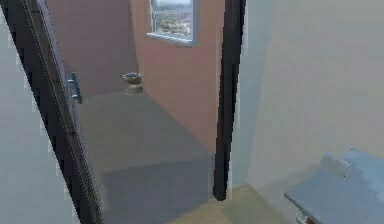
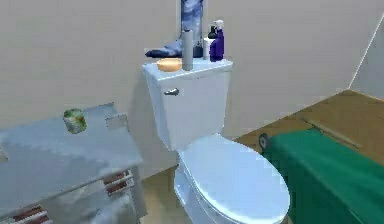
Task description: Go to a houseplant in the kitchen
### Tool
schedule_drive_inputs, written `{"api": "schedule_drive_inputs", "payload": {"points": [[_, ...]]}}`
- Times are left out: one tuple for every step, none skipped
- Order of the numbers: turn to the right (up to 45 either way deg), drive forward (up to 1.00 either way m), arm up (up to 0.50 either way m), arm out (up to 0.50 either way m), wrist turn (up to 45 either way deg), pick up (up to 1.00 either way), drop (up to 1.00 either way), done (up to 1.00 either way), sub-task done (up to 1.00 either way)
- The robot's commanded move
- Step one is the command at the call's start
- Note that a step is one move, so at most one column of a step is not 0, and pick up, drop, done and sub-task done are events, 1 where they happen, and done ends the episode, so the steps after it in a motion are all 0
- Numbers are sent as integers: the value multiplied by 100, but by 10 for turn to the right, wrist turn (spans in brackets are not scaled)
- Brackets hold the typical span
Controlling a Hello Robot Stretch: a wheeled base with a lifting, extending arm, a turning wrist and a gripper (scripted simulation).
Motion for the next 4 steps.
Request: {"api": "schedule_drive_inputs", "payload": {"points": [[0,85,0,0,0,0,0,0,0],[-300,0,0,0,0,0,0,0,0],[0,100,0,0,0,0,0,0,0],[-180,0,0,0,0,0,0,0,0]]}}
